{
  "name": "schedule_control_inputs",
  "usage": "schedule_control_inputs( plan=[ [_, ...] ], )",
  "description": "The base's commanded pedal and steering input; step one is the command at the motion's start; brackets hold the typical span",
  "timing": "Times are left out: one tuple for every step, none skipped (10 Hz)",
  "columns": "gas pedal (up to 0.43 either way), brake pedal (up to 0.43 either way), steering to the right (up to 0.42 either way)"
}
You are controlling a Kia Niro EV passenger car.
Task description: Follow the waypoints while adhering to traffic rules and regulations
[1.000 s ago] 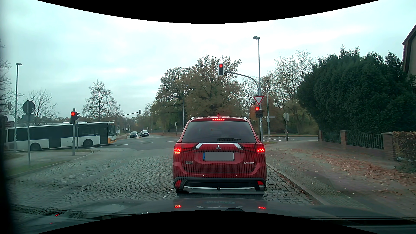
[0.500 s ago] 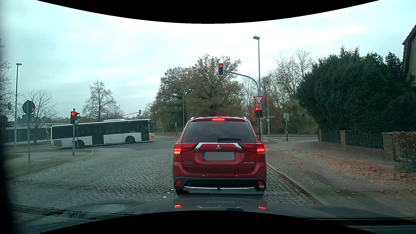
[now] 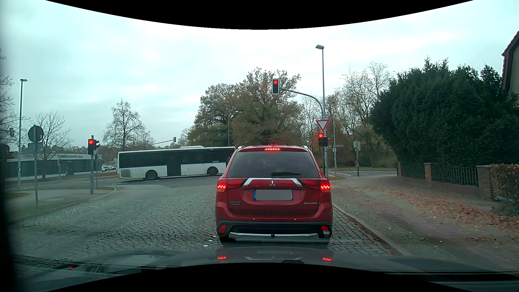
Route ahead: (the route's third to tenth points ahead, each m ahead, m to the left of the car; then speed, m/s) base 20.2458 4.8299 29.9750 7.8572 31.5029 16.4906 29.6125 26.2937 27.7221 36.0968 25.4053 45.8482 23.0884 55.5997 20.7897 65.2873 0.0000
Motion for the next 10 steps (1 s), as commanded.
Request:
schedule_control_inputs(
  plan=[
    [0.0, 0.372, -0.004],
    [0.0, 0.372, -0.004],
    [0.0, 0.372, -0.004],
    [0.0, 0.366, -0.004],
    [0.0, 0.372, -0.004],
    [0.0, 0.372, -0.004],
    [0.0, 0.372, -0.004],
    [0.0, 0.372, -0.004],
    [0.0, 0.372, -0.004],
    [0.0, 0.372, -0.004]
  ],
)
